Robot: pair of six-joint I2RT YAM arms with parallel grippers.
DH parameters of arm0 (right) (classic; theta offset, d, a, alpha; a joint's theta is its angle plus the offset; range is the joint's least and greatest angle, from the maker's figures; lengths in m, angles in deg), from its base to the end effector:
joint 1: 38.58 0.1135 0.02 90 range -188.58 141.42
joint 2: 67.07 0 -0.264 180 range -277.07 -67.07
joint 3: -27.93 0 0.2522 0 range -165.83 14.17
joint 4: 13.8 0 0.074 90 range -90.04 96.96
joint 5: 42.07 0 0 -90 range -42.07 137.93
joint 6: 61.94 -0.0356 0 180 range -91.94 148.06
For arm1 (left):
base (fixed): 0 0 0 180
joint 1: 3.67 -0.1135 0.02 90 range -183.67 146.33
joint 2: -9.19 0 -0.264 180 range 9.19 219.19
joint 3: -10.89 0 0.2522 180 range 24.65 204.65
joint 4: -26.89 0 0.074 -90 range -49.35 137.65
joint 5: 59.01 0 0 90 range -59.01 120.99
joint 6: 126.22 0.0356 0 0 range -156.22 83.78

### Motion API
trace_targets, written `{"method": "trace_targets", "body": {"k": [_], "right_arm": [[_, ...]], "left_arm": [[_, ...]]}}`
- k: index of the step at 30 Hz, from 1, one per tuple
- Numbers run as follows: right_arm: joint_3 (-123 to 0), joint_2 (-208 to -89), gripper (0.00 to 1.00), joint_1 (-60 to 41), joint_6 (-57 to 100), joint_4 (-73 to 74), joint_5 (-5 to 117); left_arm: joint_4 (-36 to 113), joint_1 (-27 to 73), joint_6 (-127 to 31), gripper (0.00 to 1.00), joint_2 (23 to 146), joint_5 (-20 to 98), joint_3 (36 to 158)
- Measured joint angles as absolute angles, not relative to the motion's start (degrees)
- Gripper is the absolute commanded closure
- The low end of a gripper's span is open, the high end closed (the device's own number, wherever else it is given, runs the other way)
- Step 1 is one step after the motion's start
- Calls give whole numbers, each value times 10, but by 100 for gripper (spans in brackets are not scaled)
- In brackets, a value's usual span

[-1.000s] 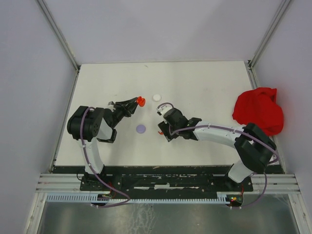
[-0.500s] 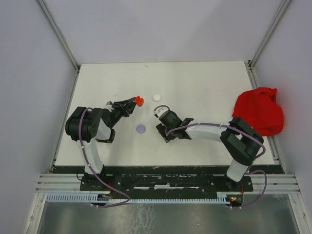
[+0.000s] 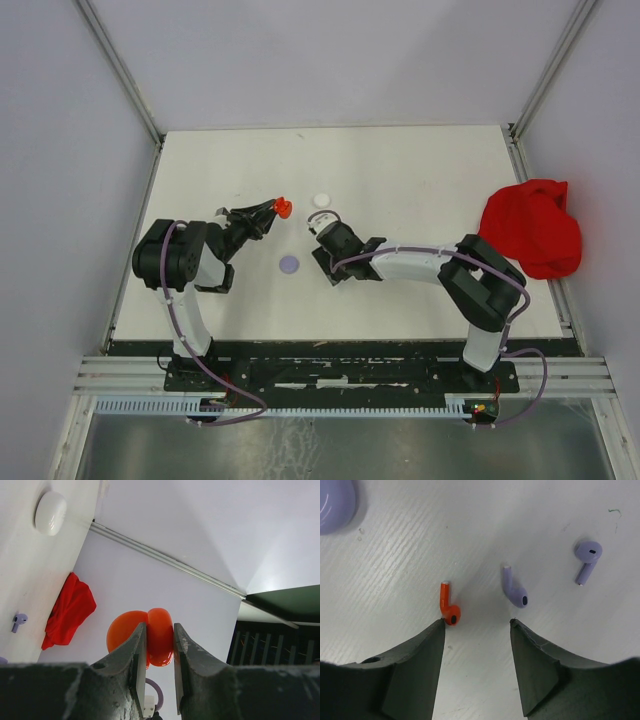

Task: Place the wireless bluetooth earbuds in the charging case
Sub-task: Pick up the earbud from the center of the board.

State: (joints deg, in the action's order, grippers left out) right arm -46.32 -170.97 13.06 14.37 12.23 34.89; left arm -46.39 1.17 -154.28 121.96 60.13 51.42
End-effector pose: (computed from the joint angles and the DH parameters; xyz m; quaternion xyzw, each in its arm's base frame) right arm 0.2321 0.2803 0.1552 -0.2770 0.9086 0.0669 0.3053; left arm 0.3016 -0.0429 0.1187 -0.4674 0.5231 -0.6908 0.1752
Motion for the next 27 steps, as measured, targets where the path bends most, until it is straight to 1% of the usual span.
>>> {"method": "trace_targets", "body": {"k": [15, 27], "right_arm": [[-499, -1740, 37, 126, 155, 119, 274], [-529, -1759, 36, 104, 182, 116, 272]], "left_arm": [[-464, 5, -1543, 97, 1220, 611, 514], [-464, 4, -1543, 97, 1220, 612, 512]]}}
